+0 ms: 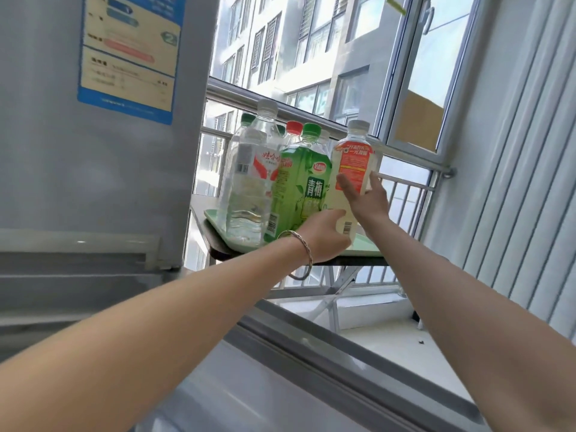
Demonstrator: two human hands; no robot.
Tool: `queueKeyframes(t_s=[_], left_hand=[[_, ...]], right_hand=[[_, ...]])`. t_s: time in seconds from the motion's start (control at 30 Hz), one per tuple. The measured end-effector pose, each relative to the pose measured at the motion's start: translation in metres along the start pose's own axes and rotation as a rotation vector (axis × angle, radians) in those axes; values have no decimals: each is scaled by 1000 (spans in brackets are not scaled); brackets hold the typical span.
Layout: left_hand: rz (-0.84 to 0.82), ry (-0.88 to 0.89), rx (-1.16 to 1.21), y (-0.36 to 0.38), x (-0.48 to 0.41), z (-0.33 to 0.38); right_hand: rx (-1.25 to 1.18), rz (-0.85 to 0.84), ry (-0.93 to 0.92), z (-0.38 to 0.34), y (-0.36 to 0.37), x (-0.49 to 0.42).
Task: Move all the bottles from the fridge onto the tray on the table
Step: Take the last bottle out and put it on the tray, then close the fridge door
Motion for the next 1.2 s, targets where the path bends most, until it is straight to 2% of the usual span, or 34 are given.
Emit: queueKeyframes(t_s=[0.1, 0.17, 0.23, 0.27, 0.33, 0.43, 0.53, 0.63, 0.73, 0.9, 1.07, 1.2], left_hand=[[85, 59, -5, -14, 12, 1], [142, 91, -16, -32, 25, 2], [106, 51, -22, -43, 41, -4], [67, 15, -42, -46, 50, -9], [-20, -66, -136, -48, 69, -29], [-127, -151, -366, -46, 98, -60], [-212, -188, -455, -44, 125, -78], [-233, -198, -439, -43, 141, -83], [-185, -215, -427, -48, 150, -84], [-168, -243, -409, -57, 166, -91], [-228, -255, -425, -80, 186, -92], [-228, -277, -419, -105, 202, -86]], right_hand=[[43, -3, 21, 1, 1, 5], [196, 147, -9, -7, -17, 17], [231, 263, -141, -32, -34, 45], [213, 226, -214, -46, -33, 61], [211, -44, -245, -55, -13, 92], [435, -536, -128, -30, 24, 152], [560, -779, -16, -10, 35, 213], [616, -759, -41, -12, 33, 239], [638, -720, -66, -22, 31, 248], [673, -793, -46, -35, 33, 263], [633, -872, -100, -65, 39, 289], [604, -847, -191, -84, 45, 310]])
Point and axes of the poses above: each hand's wrist, its own x-axis away from the middle knuckle, its own y-axis out of the palm, z = x × y, the point moved 10 cm from there along -x, towards the middle knuckle, and after that the axes turned 9 degrees about z, right-handed, at the moved point
